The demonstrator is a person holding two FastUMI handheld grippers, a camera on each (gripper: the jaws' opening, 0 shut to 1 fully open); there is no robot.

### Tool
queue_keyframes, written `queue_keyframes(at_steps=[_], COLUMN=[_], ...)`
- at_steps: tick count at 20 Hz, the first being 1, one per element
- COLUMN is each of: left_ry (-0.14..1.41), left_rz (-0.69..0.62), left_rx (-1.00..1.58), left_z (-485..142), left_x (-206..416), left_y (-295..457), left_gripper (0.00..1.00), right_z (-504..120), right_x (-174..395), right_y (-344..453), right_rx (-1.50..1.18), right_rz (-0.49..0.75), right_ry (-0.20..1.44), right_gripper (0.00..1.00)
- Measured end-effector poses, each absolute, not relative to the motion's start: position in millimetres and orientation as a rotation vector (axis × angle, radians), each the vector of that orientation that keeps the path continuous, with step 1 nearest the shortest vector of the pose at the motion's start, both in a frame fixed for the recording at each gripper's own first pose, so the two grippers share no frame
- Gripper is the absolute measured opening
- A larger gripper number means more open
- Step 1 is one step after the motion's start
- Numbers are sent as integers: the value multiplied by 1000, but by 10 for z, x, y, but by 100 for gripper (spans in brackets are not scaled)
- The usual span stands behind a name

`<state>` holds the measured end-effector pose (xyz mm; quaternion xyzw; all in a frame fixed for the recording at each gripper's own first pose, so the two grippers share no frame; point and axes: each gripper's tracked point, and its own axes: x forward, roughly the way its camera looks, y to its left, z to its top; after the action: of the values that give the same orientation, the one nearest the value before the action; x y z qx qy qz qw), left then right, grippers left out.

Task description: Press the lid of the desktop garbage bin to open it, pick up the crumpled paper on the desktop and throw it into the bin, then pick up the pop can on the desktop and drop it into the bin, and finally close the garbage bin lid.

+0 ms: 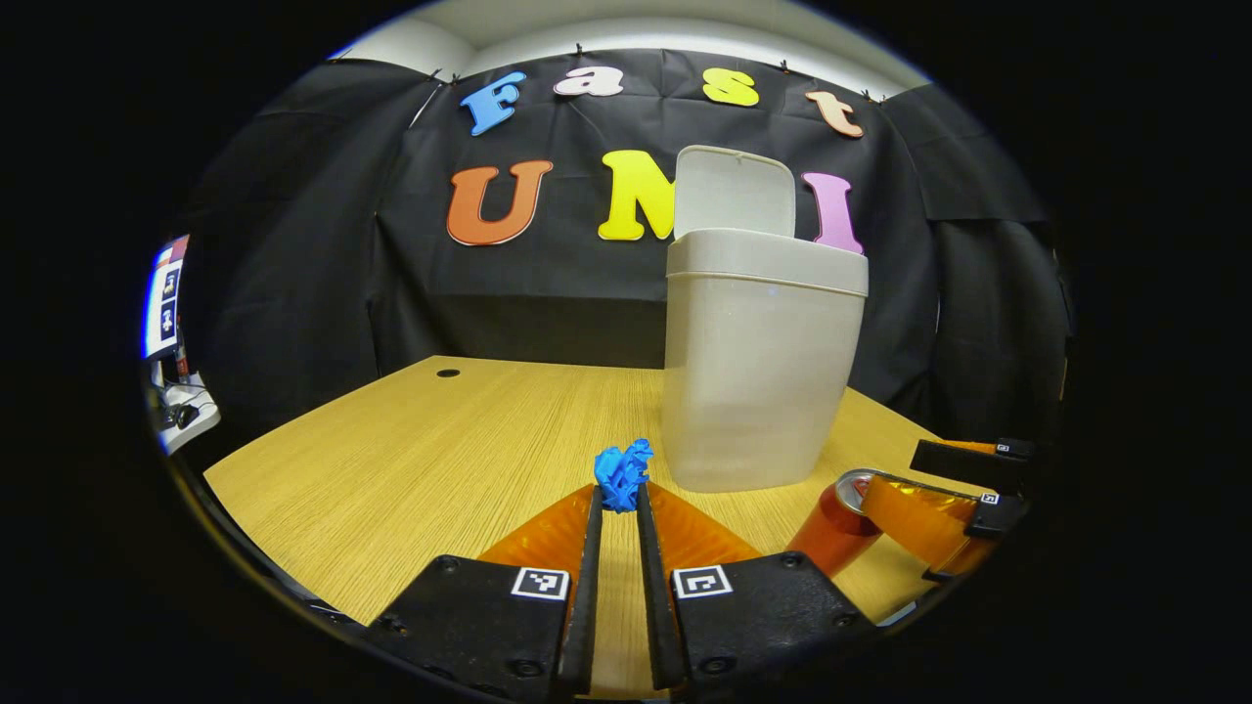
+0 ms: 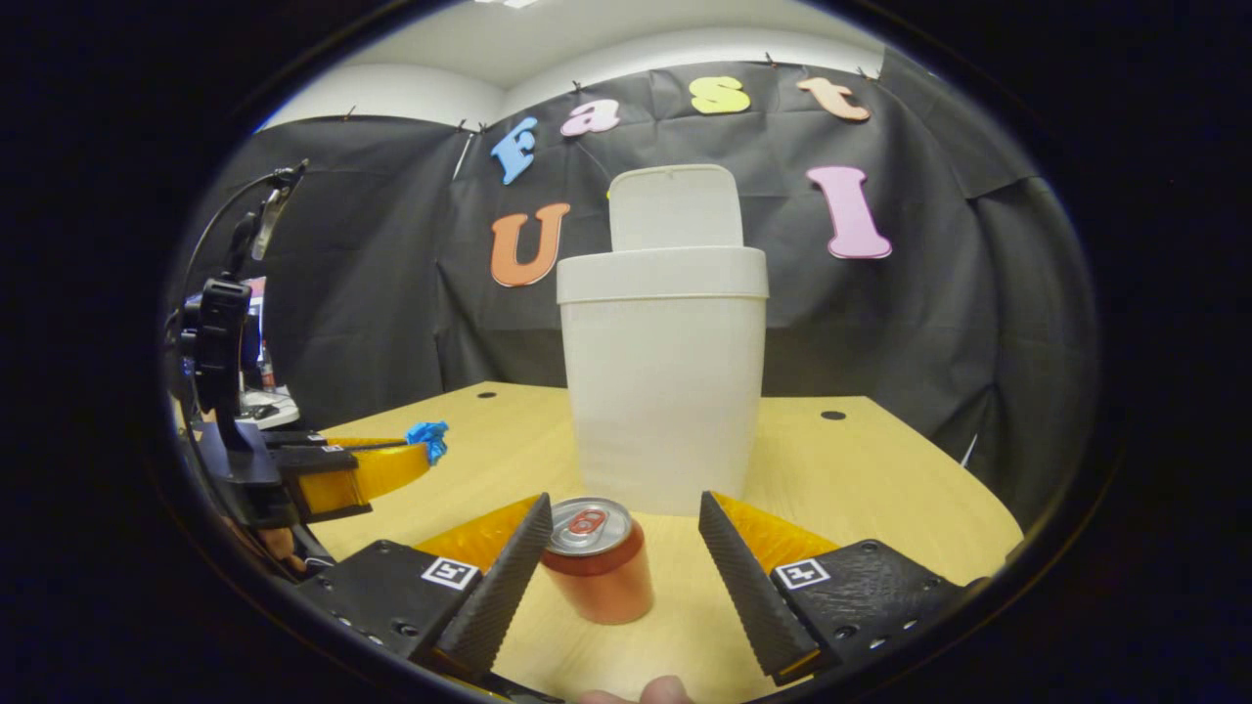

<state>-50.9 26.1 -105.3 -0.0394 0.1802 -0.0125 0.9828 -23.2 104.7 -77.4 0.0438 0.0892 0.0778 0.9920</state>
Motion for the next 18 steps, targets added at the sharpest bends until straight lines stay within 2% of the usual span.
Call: queue_keyframes(at_steps=[9, 18], left_ry=[346, 315], left_rz=[-32, -39], left_rx=[-75, -78], left_z=[-985, -860], left_x=[-526, -531], left_y=[258, 263], left_gripper=[25, 25], right_z=[-850, -1305], right_x=[-278, -230], right_y=[1140, 1233], right_rx=[62, 88], right_rz=[164, 161], right_ry=[193, 321], right_gripper=[94, 94])
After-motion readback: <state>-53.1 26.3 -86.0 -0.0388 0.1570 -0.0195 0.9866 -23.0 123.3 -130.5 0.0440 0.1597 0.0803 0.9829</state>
